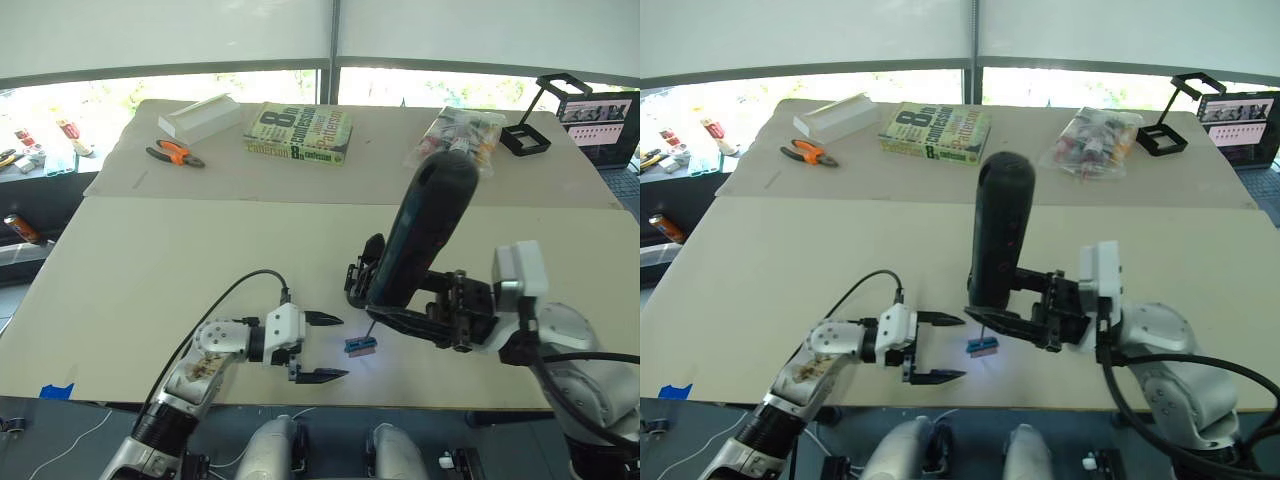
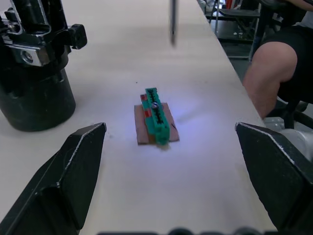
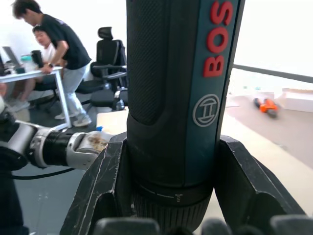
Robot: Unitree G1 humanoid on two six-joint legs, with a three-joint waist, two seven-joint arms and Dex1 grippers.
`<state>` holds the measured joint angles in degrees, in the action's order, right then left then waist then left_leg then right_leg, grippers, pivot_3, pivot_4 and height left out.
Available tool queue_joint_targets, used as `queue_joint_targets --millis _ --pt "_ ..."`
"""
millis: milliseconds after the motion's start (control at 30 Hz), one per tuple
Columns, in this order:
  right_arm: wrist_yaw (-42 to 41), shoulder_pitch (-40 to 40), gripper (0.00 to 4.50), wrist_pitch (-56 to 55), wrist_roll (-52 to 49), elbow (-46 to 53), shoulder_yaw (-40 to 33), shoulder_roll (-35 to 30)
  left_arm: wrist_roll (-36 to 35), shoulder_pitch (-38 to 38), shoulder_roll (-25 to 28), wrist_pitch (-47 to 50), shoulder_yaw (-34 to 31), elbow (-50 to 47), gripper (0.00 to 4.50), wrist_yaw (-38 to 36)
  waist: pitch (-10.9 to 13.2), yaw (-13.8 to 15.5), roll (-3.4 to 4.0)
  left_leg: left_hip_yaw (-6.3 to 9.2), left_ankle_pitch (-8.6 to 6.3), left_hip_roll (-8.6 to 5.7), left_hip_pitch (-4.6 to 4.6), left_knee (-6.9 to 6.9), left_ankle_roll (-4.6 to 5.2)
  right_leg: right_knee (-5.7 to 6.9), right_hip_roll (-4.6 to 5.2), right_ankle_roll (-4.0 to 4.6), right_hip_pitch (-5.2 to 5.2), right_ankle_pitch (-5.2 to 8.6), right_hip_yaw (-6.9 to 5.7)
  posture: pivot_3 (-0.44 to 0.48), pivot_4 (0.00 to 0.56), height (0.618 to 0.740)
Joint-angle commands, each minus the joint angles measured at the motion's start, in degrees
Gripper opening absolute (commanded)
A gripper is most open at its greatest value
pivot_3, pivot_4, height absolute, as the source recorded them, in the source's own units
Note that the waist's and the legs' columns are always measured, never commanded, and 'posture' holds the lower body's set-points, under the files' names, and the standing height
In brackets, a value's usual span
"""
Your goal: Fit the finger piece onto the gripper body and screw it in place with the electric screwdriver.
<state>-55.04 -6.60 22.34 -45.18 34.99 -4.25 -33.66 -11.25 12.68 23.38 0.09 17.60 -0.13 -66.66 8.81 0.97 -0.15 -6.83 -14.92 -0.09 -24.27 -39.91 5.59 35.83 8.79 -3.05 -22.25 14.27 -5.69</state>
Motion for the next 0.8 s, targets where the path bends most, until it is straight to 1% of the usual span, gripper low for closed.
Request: queue_joint_targets --millis 33,200,400,600,800 --pt "-1.26 -2.04 1.92 -4.64 1.73 0.03 0.71 1.53 1.81 0.66 -1.41 -1.09 2.37 0.92 4.48 1.41 0.00 -0.15 0.00 0.00 0.00 0.01 0.00 0.00 0.00 -0.01 -0.03 0.00 0.00 0.00 0.00 0.000 0.150 0.740" --pt "-3.43 -1.52 1.92 -7.11 4.24 -1.54 2.10 2.21 3.40 1.31 -2.86 -2.06 3.12 2.11 4.48 3.62 0.00 0.08 0.00 0.00 0.00 0.01 0.01 0.00 0.00 -0.01 -0.02 0.00 0.02 0.00 -0.01 0.000 0.150 0.740" --pt "-3.74 -2.10 1.92 -8.51 6.13 -2.97 2.98 2.85 3.89 2.24 -3.27 -2.45 3.10 3.50 4.48 4.48 0.00 0.13 0.00 0.01 0.00 0.02 0.02 -0.02 0.00 0.00 -0.02 0.00 0.02 0.00 0.00 0.000 0.150 0.740" --pt "-3.90 -2.14 1.92 -9.46 7.74 -3.72 3.59 3.30 3.68 2.51 -3.54 -2.14 3.56 3.76 4.48 4.44 -0.01 0.12 0.00 0.01 0.00 0.02 0.02 -0.03 0.00 0.01 -0.02 0.00 0.02 0.00 0.00 0.000 0.150 0.740" --pt "-3.53 -1.63 1.92 -8.93 7.67 -3.45 2.65 2.73 3.69 2.44 -3.70 -1.71 4.71 3.49 4.48 3.68 -0.01 0.17 0.00 0.01 0.00 0.02 0.02 -0.03 0.00 0.01 -0.02 0.00 0.02 0.00 0.00 0.000 0.150 0.740"
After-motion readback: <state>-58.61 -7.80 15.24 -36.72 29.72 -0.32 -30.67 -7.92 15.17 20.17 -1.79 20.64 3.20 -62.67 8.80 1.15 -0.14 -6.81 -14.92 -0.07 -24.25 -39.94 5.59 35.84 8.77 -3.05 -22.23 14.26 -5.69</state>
